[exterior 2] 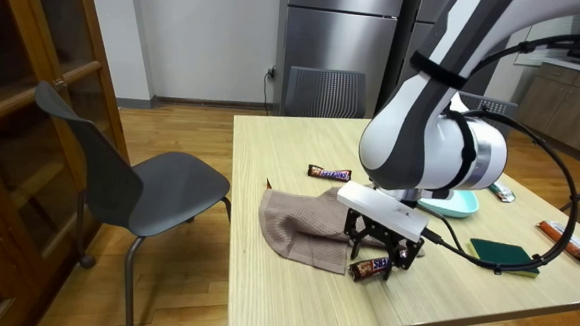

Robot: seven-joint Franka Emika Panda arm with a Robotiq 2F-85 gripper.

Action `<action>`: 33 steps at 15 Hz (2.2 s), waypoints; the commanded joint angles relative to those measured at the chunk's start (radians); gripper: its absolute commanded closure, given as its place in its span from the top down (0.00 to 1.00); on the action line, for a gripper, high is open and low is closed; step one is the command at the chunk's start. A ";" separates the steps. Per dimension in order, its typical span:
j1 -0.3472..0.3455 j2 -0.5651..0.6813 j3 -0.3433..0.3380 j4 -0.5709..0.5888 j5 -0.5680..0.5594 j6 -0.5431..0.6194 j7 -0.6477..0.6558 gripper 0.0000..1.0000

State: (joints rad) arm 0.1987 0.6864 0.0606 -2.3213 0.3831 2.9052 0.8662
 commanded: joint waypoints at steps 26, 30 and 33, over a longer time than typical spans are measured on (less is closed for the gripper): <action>-0.058 -0.242 -0.115 0.033 -0.012 -0.292 0.080 0.04; -0.118 -0.227 -0.128 0.105 -0.008 -0.334 0.089 0.04; -0.161 -0.244 -0.148 0.132 -0.012 -0.380 0.083 0.04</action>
State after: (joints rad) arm 0.0774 0.4684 -0.0766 -2.2228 0.3677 2.6019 0.9330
